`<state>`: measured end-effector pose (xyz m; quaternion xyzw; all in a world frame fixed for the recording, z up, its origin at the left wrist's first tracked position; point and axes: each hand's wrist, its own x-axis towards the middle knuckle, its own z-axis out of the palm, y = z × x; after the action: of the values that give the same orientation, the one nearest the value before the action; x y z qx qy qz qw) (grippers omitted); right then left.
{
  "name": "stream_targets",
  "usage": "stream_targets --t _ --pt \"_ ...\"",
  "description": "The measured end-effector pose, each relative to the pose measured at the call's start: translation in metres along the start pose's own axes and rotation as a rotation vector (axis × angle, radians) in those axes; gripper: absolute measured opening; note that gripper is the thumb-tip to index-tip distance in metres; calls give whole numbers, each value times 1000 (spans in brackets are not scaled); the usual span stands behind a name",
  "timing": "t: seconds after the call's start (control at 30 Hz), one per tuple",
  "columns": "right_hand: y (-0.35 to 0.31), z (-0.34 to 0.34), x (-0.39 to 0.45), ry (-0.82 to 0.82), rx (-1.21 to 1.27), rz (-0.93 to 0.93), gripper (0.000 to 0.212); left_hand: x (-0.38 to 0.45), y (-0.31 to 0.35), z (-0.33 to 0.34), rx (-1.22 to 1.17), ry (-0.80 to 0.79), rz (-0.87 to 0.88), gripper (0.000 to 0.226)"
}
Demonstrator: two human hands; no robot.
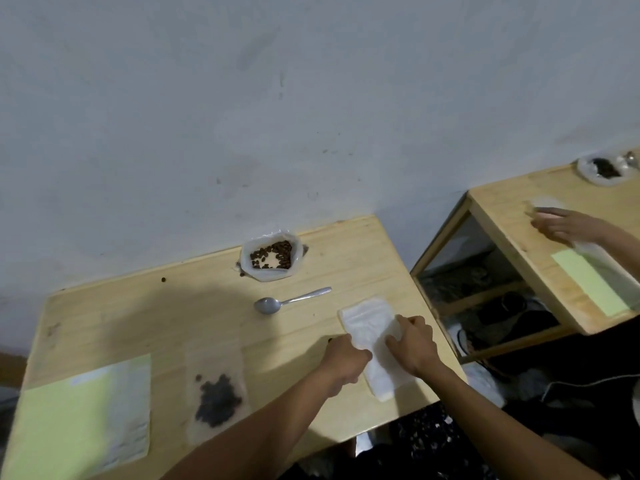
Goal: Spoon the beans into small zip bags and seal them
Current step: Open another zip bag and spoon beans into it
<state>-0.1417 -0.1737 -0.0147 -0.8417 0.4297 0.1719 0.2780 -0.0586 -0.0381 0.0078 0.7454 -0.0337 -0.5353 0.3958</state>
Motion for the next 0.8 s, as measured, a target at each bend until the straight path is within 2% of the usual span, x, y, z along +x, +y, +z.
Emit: stream_targets --t 0.07,0.17,0.23,0.3,0.4,0.53,0.67,0.8 --pt "-1 0 -2 6 5 -4 55 -2 -1 2 33 35 28 31" --pt "-6 -2 -7 92 95 -22 54 -3 -3 2 71 128 120 59" --pt "-15 -6 -10 186 261 -74 45 -8 -1 -2 -14 226 209 58" --pt "-29 -14 -14 218 512 -124 25 -14 2 -11 -114 332 289 47" --pt "-56 -26 -21 164 760 -213 5 -22 6 -35 -171 498 438 27" --pt "-95 -34 -32 36 931 -358 5 -28 7 -80 -176 633 597 19" --pt "-134 -44 -44 -86 1027 -473 12 -39 4 -128 -44 726 735 19" --pt "-167 -52 -48 -132 1078 -511 17 -56 3 -168 66 766 814 20"
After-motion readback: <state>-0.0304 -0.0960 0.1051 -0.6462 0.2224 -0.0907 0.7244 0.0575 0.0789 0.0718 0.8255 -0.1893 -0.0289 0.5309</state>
